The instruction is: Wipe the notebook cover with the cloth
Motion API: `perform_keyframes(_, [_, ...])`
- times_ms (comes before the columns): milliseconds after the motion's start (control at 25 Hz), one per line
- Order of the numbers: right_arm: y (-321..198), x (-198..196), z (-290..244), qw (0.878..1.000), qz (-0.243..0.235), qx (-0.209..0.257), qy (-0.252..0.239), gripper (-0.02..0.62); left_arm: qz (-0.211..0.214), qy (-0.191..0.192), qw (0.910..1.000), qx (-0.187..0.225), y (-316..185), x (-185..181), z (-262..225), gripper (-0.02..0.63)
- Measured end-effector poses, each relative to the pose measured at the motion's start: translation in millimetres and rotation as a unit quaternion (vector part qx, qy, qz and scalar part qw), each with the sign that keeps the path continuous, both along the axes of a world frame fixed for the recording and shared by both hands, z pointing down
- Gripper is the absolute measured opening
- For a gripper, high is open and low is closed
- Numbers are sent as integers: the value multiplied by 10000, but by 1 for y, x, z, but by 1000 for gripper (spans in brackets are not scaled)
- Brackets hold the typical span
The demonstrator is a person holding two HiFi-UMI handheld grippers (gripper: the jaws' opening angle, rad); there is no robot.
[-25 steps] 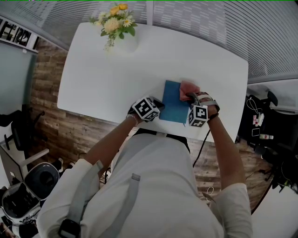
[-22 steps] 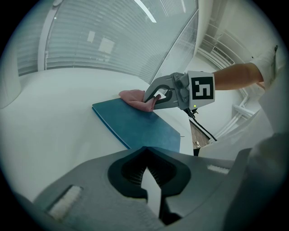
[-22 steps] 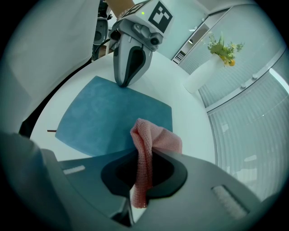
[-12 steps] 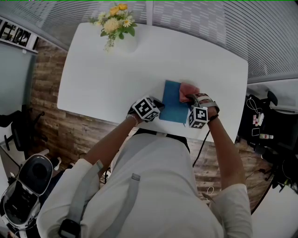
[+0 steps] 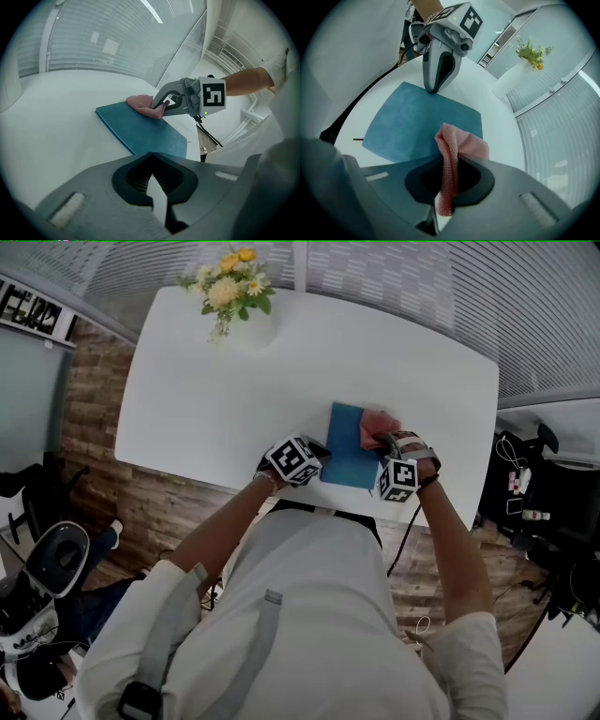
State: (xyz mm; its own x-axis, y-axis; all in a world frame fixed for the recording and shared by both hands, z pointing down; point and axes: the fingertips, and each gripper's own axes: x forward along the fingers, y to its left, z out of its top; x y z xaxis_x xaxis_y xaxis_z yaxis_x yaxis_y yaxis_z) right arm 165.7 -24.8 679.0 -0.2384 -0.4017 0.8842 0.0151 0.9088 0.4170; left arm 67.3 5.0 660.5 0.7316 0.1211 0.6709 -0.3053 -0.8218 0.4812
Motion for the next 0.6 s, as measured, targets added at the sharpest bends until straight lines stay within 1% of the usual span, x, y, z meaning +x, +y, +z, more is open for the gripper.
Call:
perform_keyframes(160, [3,-2,-2,10000,13,-63,-38,6,0,-5,10000,-6,-1,0,0,-2])
perform_keyframes(600, [9,-1,-1,9999,47,-11,-95,5,4,0,10000,-26,0,0,-1,-2])
